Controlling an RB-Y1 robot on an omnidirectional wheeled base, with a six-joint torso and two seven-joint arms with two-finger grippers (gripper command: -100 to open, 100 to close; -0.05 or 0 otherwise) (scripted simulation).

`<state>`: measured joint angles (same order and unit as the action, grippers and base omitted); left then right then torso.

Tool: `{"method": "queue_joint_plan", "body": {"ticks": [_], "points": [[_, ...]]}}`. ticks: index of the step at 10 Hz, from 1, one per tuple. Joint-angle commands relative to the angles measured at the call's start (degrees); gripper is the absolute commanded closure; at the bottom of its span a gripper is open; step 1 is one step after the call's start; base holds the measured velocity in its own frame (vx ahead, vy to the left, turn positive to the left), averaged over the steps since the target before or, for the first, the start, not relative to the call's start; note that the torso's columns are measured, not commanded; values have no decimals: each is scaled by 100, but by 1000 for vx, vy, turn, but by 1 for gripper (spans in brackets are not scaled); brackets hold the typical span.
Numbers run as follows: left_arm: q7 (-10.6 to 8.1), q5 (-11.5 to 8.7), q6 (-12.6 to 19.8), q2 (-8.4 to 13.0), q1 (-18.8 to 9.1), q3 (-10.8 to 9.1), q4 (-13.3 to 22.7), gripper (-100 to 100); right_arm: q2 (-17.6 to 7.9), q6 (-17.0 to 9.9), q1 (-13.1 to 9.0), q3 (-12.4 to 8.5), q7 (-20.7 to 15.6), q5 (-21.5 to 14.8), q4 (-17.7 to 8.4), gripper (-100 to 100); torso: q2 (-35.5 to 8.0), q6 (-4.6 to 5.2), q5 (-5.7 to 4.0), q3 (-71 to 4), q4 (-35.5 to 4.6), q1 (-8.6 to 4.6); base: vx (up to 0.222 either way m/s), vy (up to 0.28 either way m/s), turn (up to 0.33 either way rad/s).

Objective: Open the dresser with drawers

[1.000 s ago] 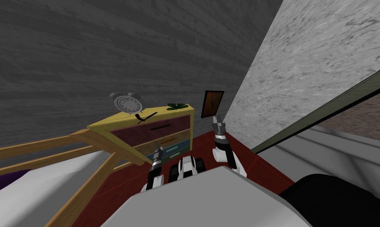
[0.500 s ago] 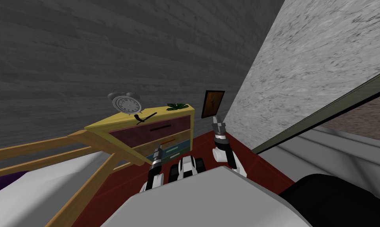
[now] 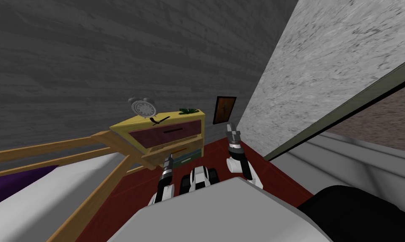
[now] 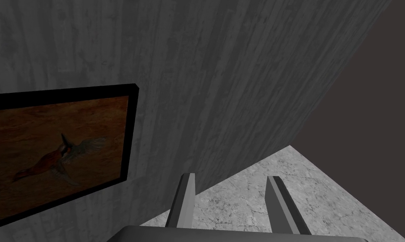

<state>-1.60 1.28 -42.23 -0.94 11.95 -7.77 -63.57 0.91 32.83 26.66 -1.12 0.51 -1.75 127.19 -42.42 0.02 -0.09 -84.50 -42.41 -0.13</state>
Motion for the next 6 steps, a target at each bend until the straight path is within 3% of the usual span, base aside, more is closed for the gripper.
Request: {"method": "queue_joint_plan", "body": {"ticks": [1, 3, 4, 6], "points": [[-12, 14, 24, -5, 53, 23, -40, 100, 0, 0, 1, 0, 0, 0, 0, 0, 32, -1, -3, -18, 2, 8, -107, -28, 14], [-25, 31, 29, -8, 101, 51, -113, 100, 0, 0, 0, 0, 0, 0, 0, 0, -6, -3, 6, 4, 8, 8, -192, -26, 11], [-64, 5, 313, 68, -62, -15, -250, -100, 0, 0, 0, 0, 0, 0, 0, 0, -11, -4, 7, 8, 5, 8, -145, -47, -13], [-106, -15, 646, 143, -204, -72, -415, -100, 0, 0, 1, 0, 0, 0, 0, 0, 39, -1, 3, -21, 10, 11, -72, -33, -16]]}}
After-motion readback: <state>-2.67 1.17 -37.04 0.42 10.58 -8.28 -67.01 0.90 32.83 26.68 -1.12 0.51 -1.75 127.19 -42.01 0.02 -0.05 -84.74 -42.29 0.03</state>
